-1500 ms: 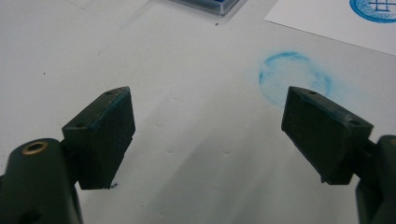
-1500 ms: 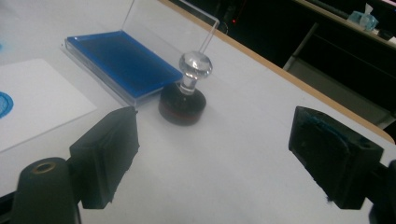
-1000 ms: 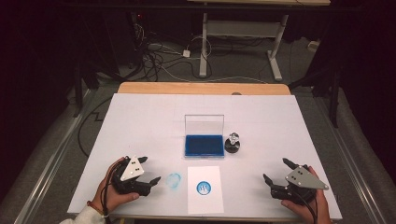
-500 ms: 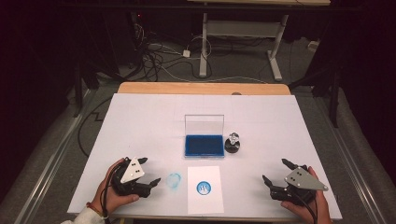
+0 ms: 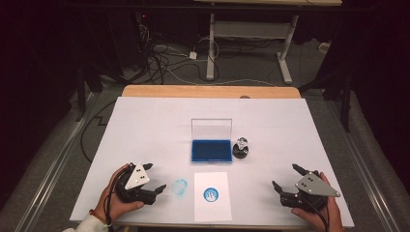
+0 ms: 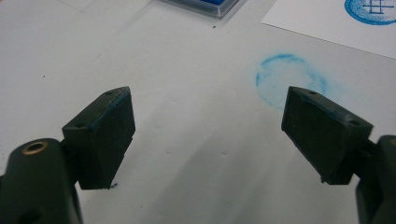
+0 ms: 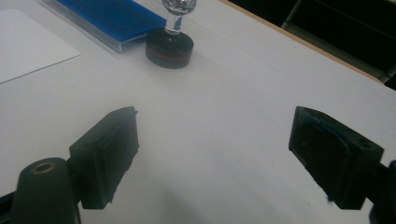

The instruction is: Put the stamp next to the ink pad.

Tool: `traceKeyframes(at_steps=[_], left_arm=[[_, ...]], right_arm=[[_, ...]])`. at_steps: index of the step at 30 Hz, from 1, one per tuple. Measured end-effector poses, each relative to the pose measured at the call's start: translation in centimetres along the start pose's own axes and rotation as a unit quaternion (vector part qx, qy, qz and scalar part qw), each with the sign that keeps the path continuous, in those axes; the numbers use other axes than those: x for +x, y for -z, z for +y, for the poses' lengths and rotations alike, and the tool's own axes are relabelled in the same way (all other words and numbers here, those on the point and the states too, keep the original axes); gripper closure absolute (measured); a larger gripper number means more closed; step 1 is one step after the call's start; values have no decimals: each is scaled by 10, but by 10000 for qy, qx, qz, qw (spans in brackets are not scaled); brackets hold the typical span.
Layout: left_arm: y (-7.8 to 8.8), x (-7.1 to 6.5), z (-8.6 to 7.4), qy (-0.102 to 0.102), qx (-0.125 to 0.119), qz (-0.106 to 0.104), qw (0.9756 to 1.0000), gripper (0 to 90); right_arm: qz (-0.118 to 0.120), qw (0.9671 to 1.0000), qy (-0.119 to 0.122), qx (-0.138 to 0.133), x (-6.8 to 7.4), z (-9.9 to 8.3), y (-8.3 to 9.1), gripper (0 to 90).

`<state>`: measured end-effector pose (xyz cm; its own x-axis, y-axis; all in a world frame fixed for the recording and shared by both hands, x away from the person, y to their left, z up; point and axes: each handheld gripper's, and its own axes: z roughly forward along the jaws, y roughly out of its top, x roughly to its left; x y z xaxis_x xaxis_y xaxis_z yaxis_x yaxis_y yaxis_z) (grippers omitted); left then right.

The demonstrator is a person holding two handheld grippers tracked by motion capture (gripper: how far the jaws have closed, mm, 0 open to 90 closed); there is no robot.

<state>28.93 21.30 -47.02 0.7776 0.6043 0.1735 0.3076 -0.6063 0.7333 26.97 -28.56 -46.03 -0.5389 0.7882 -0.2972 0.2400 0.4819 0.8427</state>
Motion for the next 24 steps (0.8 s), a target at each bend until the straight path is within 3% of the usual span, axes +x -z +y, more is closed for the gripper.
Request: traceKeyframes(at_steps=[24], left_arm=[[-3, 3, 2, 81, -1, 10, 10000, 169]], right_arm=[[-13, 10000, 4, 0, -1, -1, -1, 163]])
